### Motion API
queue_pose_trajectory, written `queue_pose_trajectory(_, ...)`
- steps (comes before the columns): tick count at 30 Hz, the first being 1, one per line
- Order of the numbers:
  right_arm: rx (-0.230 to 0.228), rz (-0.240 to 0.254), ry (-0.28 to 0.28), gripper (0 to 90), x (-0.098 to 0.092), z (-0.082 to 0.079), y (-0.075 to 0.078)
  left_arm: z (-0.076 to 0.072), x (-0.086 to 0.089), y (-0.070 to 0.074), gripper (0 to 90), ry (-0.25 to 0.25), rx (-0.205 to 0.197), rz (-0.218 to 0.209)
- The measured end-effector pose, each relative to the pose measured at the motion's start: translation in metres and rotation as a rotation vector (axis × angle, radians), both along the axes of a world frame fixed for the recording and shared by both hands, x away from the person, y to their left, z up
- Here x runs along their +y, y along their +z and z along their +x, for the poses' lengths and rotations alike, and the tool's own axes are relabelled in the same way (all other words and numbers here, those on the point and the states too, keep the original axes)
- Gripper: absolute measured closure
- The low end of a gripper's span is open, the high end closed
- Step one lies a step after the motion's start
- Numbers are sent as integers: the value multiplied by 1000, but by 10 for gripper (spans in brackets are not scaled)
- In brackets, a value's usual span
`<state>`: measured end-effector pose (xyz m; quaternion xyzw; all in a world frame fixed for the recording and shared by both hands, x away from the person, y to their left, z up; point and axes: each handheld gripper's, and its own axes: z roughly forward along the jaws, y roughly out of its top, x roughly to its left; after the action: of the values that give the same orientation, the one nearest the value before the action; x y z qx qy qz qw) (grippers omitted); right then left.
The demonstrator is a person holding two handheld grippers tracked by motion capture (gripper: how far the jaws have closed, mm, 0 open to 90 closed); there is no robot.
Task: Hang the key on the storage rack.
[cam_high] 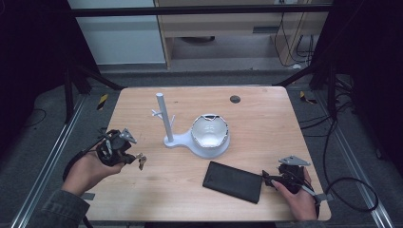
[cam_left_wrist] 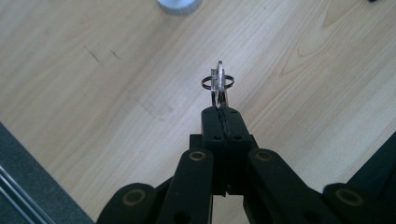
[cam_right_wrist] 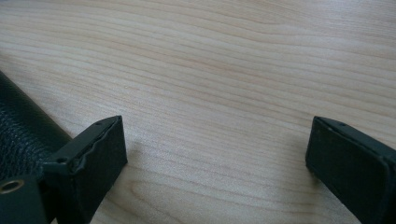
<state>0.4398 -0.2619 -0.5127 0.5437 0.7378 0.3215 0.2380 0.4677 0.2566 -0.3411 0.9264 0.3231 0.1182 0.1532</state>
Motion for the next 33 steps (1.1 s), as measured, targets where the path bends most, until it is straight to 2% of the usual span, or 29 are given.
queue_pose_trajectory(2, 1, -1, 0, 53, 0, 0, 0, 3, 0, 9, 897, -3, -5, 4)
queue_pose_trajectory(7, 2, 1, -1, 50, 0, 1, 0, 12, 2, 28, 897, 5, -22, -33)
queue_pose_trajectory(11, 2, 2, -1, 48, 0, 1, 0, 17, 3, 38, 897, -14, -28, -27)
queue_pose_trajectory(19, 3, 4, -1, 48, 1, 1, 0, 26, 5, 58, 897, -3, -45, -28)
queue_pose_trajectory(22, 0, -1, 0, 48, 0, 2, 0, 28, 4, 63, 897, -8, -45, -23)
queue_pose_trajectory(25, 0, -2, 0, 48, 0, 2, 0, 31, 1, 68, 897, -20, -41, 0)
queue_pose_trajectory(33, 0, -2, 1, 48, 0, 2, 0, 39, -7, 74, 897, -17, -45, -2)
